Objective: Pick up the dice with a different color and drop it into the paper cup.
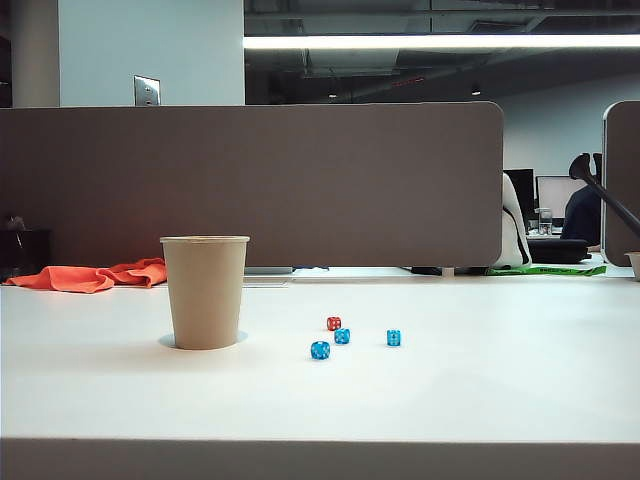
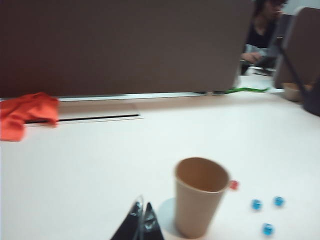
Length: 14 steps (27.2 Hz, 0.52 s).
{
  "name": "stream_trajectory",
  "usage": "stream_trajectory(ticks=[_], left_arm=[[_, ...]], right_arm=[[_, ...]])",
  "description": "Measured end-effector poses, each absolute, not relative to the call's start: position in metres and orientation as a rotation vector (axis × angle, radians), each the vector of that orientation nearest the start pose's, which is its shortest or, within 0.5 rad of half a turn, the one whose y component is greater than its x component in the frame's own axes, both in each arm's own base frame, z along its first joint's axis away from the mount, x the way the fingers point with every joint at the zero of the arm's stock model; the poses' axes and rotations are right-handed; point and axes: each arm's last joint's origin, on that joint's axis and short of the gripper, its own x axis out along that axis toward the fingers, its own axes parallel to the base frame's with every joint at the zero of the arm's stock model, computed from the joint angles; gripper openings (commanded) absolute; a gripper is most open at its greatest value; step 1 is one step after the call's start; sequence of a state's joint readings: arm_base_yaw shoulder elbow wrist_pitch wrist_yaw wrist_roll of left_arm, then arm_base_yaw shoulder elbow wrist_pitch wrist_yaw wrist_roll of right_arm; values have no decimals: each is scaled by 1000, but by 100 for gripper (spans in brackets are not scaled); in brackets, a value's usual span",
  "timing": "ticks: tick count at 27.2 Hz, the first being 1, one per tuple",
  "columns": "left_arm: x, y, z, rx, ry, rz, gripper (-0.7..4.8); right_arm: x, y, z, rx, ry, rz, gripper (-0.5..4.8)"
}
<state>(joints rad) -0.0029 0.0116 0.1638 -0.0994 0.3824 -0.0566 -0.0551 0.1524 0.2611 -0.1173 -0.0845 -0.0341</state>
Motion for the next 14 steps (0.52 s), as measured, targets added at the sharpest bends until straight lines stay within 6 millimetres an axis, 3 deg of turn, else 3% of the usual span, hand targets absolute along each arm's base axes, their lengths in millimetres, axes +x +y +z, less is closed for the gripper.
stream_trajectory(ticks=[10, 14], left_arm=[[87, -31, 214, 37, 96, -550, -6], [91, -38, 215, 63, 131, -567, -6]], right_arm=[[136, 7, 291, -25, 197, 161, -6], [159, 21, 302, -37, 275, 221, -5]])
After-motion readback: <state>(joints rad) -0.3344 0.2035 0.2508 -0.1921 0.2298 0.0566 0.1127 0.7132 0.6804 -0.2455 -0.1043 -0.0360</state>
